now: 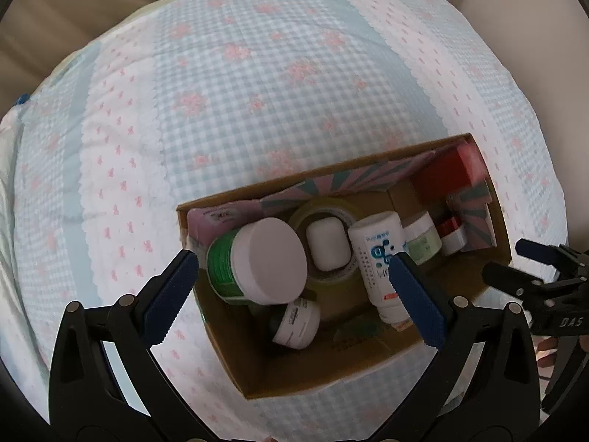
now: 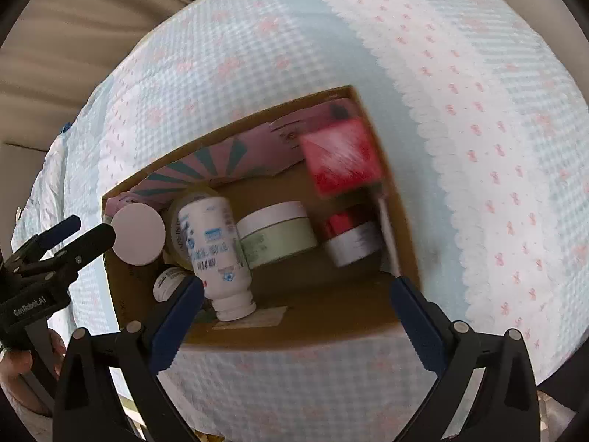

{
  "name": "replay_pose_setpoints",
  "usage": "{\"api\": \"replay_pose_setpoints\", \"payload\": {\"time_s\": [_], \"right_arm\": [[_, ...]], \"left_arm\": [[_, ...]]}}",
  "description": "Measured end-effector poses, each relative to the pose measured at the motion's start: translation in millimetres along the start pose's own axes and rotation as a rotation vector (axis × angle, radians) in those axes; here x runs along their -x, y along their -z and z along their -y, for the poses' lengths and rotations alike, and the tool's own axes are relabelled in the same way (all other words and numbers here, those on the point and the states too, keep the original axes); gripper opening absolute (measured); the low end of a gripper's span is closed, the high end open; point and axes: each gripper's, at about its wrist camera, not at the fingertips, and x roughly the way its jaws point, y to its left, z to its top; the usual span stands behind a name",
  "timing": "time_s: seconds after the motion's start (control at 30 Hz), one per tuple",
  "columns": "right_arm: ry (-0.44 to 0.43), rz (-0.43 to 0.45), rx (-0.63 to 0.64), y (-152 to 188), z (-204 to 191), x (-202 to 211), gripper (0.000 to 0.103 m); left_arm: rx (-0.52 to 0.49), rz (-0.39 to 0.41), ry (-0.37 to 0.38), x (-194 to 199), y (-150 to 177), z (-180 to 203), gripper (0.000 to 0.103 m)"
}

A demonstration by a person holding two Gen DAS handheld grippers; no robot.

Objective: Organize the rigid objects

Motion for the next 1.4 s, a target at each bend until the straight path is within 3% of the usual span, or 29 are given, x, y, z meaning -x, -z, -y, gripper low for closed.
{"api": "replay_pose_setpoints", "payload": {"time_s": [0.3,0.57,0.73,1.03,1.23,1.4], "right_arm": [[-0.034,0.039,0.020,-3.7,3.3,25.1,0.101],[-0.053,0.094,0.123,-14.7,2.7,90.5,0.101],[-0.002,0.206,0.244,-22.7,0.1,160.6,0.101],[0.051,0.473,0.355,-7.1,-7.0,299.5,0.101],[0.079,0.574,0.366,20.9,-8.1,334.6,0.101],[0.113,0.643,0.383,37.2,-7.5,344.2,0.101]], "left_arm": [[0.016,0.037,-0.047,29.5,9.2,16.7,0.103],[0.172,0.158,-0.102,103.2,15.0,34.6,0.103],[0.256,0.291,-0.133,176.2,19.5,58.9,0.103],[0.249,0.563,-0.252,298.2,42.4,109.7,0.103],[0.221,0.698,-0.305,339.4,69.2,135.0,0.103],[0.235,0.730,-0.309,348.9,83.1,142.8,0.103]]}}
